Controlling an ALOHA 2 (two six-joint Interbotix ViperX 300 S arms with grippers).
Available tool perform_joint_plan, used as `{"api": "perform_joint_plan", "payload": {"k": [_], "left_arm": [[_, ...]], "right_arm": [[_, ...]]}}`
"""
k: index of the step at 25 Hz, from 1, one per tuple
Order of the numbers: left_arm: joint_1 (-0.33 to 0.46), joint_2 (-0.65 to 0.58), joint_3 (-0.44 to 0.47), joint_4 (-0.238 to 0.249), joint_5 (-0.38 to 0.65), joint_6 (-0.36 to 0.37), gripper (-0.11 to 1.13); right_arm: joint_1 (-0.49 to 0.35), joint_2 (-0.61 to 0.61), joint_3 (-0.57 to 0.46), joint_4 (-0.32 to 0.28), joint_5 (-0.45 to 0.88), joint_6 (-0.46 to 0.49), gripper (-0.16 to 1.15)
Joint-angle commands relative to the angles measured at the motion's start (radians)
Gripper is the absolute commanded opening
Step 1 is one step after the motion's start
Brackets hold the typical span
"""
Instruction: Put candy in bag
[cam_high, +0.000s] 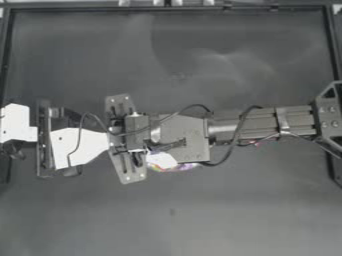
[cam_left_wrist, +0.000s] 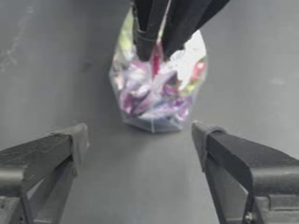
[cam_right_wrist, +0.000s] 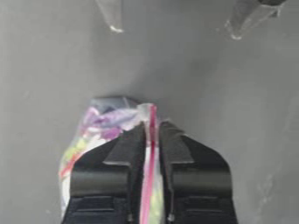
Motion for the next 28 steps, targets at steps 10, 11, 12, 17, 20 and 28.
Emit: {"api": "perform_joint_plan", "payload": {"k": [10,11,12,17,20,28], "left_arm": [[-0.011,-0.003,-0.011,-0.003,-0.014,-0.002,1.0],[-0.014,-0.003,-0.011,-0.003,-0.02,-0.003,1.0],[-0.014,-0.003,-0.011,-0.003,-0.026,-0.002,1.0],[-0.02,0.0,-0.011,-0.003,-0.064,-0.002,1.0],[-0.021,0.017,-0.012,-0.006,-0.087,-0.002,1.0],[-0.034,0.127,-0.02,-0.021,-0.207,-0.003,1.0]], "right_arm": [[0.0,-0.028,-0.023,-0.003,-0.006,-0.002,0.4],[0.002,-0.029,-0.023,-0.003,-0.008,-0.002,0.4],[0.002,-0.029,-0.023,-0.003,-0.008,-0.002,0.4],[0.002,-0.031,-0.023,-0.003,-0.015,0.0,0.4],[0.002,-0.038,-0.023,-0.005,-0.025,0.0,0.4],[0.0,-0.049,-0.018,0.0,-0.035,0.005,0.4]]}}
